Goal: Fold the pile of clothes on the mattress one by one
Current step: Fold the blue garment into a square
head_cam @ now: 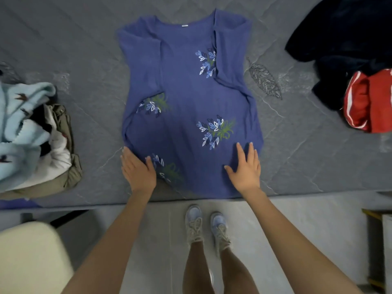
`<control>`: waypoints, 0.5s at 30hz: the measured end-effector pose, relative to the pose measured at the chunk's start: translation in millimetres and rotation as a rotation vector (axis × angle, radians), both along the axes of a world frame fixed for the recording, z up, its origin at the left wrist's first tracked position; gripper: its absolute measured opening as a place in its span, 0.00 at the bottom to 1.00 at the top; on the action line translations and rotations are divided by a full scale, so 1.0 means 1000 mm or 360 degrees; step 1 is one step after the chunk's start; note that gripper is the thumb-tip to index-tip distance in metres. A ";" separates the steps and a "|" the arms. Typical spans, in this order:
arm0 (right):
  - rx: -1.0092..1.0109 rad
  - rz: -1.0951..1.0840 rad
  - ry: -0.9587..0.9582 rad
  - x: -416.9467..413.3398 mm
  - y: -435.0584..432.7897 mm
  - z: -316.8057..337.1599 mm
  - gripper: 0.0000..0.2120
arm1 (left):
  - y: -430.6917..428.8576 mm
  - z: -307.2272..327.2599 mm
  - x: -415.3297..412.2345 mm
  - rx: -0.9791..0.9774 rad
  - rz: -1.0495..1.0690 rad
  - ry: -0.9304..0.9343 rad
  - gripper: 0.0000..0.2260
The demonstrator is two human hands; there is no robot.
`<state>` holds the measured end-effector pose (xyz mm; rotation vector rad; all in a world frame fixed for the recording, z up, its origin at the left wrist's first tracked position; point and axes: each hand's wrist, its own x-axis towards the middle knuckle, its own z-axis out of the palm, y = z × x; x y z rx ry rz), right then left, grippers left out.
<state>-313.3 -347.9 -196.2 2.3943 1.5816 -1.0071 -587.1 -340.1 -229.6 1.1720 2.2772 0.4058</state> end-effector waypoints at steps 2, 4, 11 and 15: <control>-0.0008 -0.0174 0.0090 0.007 -0.003 -0.001 0.40 | 0.005 -0.003 -0.006 0.0104 0.0172 -0.0333 0.25; 0.0046 -0.0394 0.0258 0.011 -0.003 -0.004 0.40 | 0.013 0.004 -0.001 0.0155 0.0289 -0.0457 0.20; 0.0261 -0.1069 0.0607 0.016 -0.006 -0.011 0.42 | 0.014 -0.010 0.012 -0.0010 0.0689 -0.0804 0.11; 0.0237 -0.1275 0.0751 0.019 -0.011 -0.017 0.31 | -0.010 -0.004 0.030 -0.0044 0.0510 -0.0684 0.08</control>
